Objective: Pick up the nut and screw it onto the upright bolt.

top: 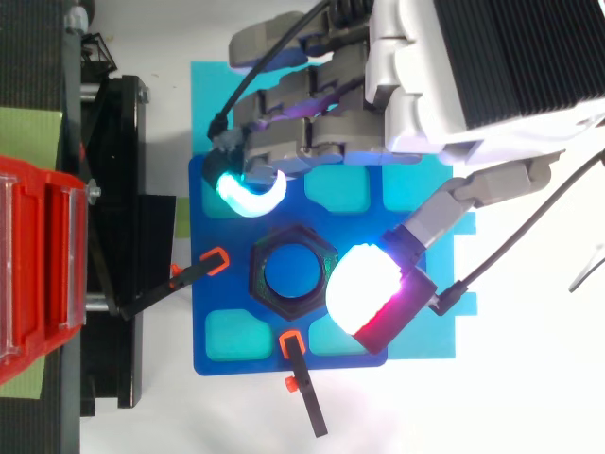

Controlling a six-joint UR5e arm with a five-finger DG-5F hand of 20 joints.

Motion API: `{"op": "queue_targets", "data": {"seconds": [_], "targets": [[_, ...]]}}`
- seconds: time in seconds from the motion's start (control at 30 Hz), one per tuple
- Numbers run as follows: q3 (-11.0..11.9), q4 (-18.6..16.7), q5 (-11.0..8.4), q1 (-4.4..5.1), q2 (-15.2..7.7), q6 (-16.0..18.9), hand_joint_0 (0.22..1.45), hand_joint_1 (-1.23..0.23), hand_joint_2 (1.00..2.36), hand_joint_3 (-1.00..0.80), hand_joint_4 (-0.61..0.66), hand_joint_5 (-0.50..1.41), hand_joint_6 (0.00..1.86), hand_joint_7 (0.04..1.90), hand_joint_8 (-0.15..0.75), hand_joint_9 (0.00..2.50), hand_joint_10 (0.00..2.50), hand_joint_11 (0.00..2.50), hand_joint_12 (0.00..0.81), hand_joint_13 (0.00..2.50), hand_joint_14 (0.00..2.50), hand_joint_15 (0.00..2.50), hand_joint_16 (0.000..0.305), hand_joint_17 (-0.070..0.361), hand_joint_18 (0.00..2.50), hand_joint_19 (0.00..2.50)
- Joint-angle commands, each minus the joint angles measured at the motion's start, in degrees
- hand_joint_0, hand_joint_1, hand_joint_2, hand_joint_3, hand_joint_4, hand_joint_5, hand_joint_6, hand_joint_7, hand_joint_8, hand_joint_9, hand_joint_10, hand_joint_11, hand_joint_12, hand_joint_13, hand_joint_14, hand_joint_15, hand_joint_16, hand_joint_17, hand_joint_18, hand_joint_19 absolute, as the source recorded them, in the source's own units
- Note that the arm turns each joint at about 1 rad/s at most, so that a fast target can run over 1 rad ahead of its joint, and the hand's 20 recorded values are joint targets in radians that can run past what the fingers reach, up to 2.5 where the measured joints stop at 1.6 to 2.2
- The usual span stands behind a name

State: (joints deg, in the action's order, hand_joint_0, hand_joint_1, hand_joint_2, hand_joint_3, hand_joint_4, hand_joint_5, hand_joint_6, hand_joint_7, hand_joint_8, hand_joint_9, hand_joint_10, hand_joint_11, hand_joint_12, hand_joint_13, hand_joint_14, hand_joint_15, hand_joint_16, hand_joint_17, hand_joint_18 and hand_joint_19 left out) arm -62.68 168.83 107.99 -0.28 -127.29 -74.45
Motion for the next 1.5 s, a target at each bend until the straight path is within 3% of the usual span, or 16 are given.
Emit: {"op": "queue_targets", "data": {"seconds": [0.0, 0.1, 0.23, 0.27, 0.53, 0.8, 1.1, 1.47], "targets": [[0.1, -0.6, 0.03, 0.10, -0.1, -0.1, 0.51, -0.16, 1.00, -0.50, 0.20, -0.14, 0.50, 0.68, 0.233, 0.83, 0.00, 0.00, 0.221, 0.62, 0.00, 0.00, 0.017, 0.038, 0.24, 0.00], [0.1, -1.1, -0.15, 0.45, -0.1, -0.1, 0.50, -0.14, 1.00, -0.50, 0.18, -0.15, 0.50, 0.63, 0.224, 0.74, 0.00, 0.00, 0.241, 0.56, 0.00, 0.00, 0.021, 0.048, 0.18, 0.00], [0.1, -1.2, -0.94, 1.77, -0.1, -0.1, 0.48, -0.10, 1.00, -0.50, 0.15, -0.17, 0.50, 0.58, 0.199, 0.56, 0.00, 0.00, 0.268, 0.36, 0.00, 0.00, 0.028, 0.063, 0.01, 0.00], [0.1, -1.1, -1.64, 2.30, -0.1, -0.1, 0.48, -0.08, 1.00, -0.50, 0.14, -0.18, 0.50, 0.57, 0.189, 0.50, 0.00, 0.00, 0.281, 0.26, 0.00, 0.00, 0.031, 0.070, 0.00, 0.00], [0.1, 0.8, -2.87, 3.62, -0.1, 0.0, 0.46, 0.01, 1.00, -0.50, 0.10, -0.21, 0.50, 0.57, 0.160, 0.14, 0.00, 0.00, 0.326, 0.00, 0.00, 0.00, 0.041, 0.092, 0.00, 0.00], [0.1, 2.6, -2.87, 3.71, -0.1, -0.1, 0.46, 0.02, 1.00, -0.50, 0.10, -0.19, 0.50, 0.57, 0.156, 0.09, 0.00, 0.00, 0.332, 0.00, 0.00, 0.00, 0.042, 0.095, 0.00, 0.00], [0.1, 3.9, -2.70, 3.27, -0.1, -0.1, 0.48, -0.03, 1.00, -0.50, 0.14, -0.14, 0.50, 0.65, 0.174, 0.23, 0.00, 0.00, 0.310, 0.02, 0.00, 0.00, 0.038, 0.086, 0.00, 0.00], [0.0, 4.5, -2.52, 2.56, -0.1, -0.1, 0.52, -0.14, 1.00, -0.50, 0.27, -0.05, 0.50, 1.08, 0.234, 0.57, 0.00, 0.00, 0.259, 0.31, 0.00, 0.00, 0.024, 0.054, 0.00, 0.00]]}}
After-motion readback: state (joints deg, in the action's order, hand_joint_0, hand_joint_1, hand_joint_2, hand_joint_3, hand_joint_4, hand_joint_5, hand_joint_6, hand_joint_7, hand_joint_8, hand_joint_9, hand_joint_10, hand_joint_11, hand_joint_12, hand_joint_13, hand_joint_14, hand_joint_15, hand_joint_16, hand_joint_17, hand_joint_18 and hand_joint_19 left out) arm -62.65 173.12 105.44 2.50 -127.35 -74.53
